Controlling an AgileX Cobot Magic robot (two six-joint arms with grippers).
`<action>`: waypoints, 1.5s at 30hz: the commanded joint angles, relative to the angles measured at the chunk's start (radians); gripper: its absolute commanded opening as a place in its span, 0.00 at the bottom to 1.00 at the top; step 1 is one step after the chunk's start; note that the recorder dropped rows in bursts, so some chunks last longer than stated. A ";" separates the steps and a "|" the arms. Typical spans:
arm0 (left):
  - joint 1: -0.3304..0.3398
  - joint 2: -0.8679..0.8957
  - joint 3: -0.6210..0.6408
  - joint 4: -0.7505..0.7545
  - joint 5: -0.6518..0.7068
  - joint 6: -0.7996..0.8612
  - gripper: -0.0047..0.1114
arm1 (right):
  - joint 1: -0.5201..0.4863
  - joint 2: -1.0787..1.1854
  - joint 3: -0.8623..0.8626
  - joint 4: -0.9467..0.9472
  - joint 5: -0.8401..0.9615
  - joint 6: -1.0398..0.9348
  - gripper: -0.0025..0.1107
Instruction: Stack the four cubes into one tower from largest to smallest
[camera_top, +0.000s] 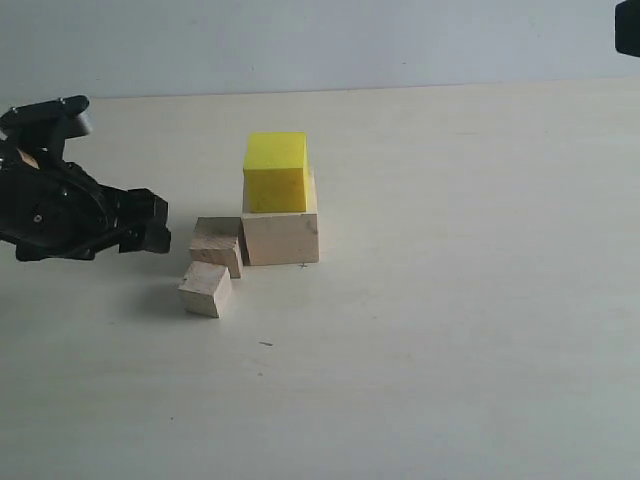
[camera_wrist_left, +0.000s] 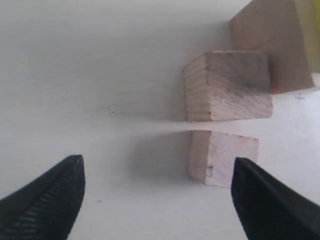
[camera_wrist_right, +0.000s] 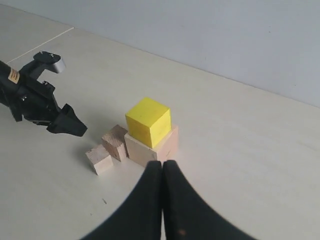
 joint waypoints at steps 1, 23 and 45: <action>0.045 0.012 -0.008 -0.092 -0.038 0.052 0.70 | -0.004 -0.009 0.006 0.007 -0.004 0.015 0.02; 0.055 0.268 -0.261 -0.178 0.080 0.174 0.70 | -0.004 -0.009 0.006 0.005 0.015 0.015 0.02; 0.055 0.301 -0.261 -0.256 0.087 0.229 0.64 | -0.004 -0.009 0.006 -0.002 -0.012 0.012 0.02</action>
